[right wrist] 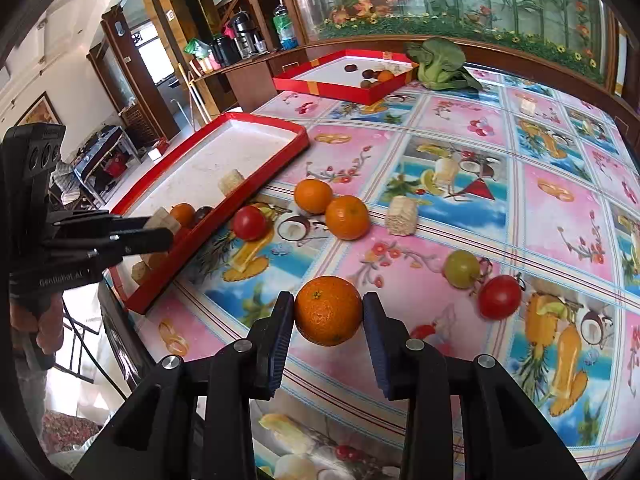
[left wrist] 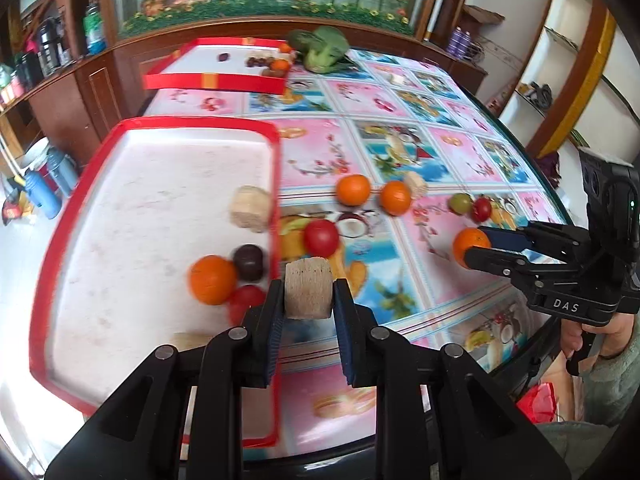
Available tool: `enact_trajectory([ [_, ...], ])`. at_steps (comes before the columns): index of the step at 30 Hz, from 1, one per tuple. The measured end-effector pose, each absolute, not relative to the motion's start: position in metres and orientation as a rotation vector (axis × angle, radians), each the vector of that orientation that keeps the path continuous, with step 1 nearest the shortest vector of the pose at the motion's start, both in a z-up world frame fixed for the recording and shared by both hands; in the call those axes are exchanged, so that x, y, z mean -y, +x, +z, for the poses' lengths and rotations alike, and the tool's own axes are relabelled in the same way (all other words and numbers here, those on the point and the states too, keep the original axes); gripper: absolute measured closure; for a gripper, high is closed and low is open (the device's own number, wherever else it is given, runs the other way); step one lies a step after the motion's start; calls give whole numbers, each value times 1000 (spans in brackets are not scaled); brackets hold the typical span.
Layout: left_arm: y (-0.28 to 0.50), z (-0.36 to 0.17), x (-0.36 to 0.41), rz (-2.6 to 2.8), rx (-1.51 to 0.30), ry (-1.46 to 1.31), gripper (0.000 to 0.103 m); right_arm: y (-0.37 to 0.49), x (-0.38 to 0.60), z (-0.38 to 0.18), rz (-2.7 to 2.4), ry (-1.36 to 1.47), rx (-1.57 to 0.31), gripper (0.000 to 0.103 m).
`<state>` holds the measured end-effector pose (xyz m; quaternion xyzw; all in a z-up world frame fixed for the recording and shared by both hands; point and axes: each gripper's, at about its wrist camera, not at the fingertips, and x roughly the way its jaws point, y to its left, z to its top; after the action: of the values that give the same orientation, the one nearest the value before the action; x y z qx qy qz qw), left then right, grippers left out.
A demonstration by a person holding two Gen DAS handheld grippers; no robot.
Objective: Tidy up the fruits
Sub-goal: 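Carry the cylinder and orange into the white tray and lower them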
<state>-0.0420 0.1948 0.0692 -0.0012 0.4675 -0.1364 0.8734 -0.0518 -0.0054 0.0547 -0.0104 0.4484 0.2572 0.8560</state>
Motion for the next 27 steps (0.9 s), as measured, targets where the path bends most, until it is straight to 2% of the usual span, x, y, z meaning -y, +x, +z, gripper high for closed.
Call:
enact_trajectory([
  [17,-15,65,-267,-181,-983,-107,81,-19,-47,70,660,-30,-958,67],
  [27,26,52,-266,-167,-1020,-148,81,54,-103,74,728,2,-996,67],
])
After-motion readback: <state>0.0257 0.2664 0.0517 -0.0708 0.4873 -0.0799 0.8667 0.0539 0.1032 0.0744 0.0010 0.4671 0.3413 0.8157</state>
